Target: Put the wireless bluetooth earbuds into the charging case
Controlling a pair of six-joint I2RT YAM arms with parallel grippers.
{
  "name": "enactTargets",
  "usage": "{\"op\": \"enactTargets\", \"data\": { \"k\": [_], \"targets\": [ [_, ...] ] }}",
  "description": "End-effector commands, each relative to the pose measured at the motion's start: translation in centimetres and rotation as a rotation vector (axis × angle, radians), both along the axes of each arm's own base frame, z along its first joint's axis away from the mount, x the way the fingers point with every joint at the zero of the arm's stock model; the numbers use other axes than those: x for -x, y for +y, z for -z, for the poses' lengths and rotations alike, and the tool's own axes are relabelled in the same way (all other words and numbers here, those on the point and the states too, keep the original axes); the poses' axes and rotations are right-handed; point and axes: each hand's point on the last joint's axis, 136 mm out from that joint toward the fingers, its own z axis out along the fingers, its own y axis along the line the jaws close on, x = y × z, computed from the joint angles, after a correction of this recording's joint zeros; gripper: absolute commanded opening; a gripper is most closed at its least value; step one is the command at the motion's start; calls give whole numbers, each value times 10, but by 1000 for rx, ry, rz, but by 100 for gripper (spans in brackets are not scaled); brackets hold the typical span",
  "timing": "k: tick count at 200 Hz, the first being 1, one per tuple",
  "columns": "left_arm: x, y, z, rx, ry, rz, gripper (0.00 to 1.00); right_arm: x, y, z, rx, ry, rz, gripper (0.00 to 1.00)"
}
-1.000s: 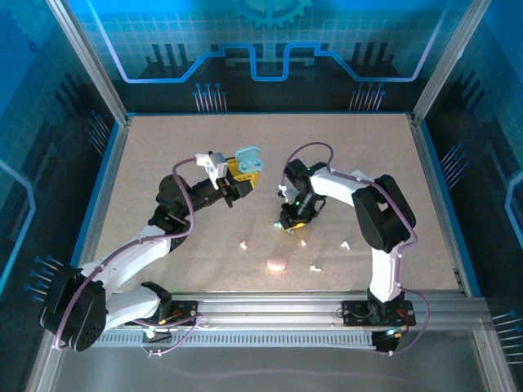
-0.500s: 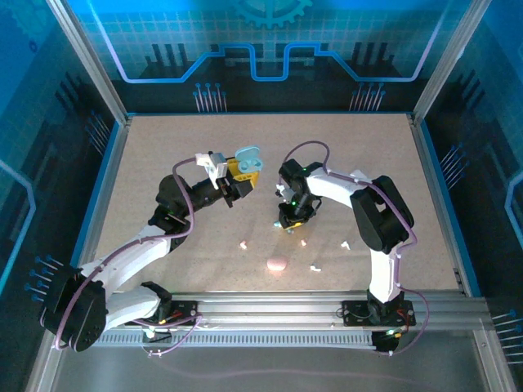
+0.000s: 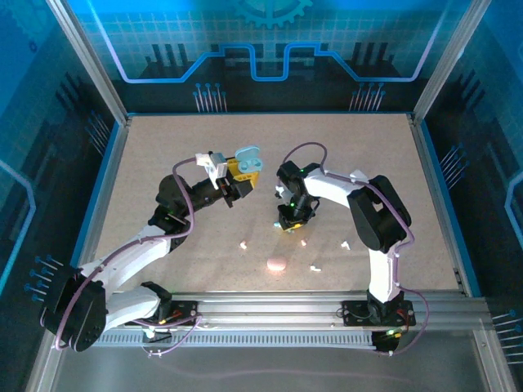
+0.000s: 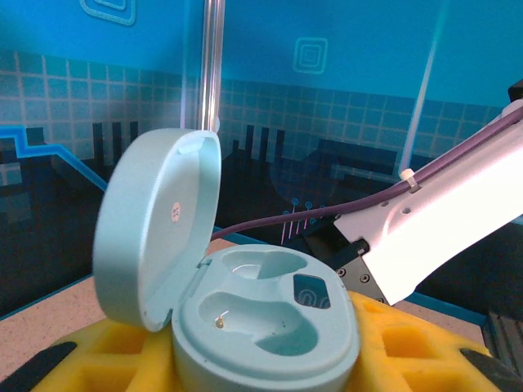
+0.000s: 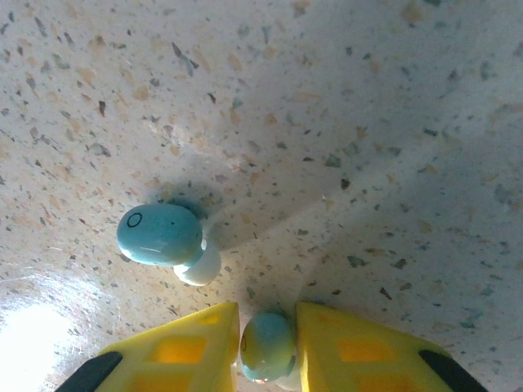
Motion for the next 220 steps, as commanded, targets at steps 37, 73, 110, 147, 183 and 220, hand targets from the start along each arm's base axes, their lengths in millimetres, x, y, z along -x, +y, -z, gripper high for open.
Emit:
{"op": "enactTargets", "data": {
  "k": [37,73,110,147,183,220],
  "targets": [
    [1,4,-6,-5,-42,-14,36,7,1,4,45,21,-2,22],
    [0,4,-4,-13,-37,-19,36,0,9,-30,-120,-15,39,20],
    [-5,11,7,-49,-22,-51,36,-8,31,-106,-571,-9,62,21],
    [-14,28,19,-52,4,-88,36,-16,33,-181,-945,25,57,21],
    [-17,26,35,-84,23,-81,36,-17,34,-234,-1132,45,-1,20],
    [-19,19,49,-112,31,-62,35,-12,35,-268,-1206,27,-62,20]
  ]
}}
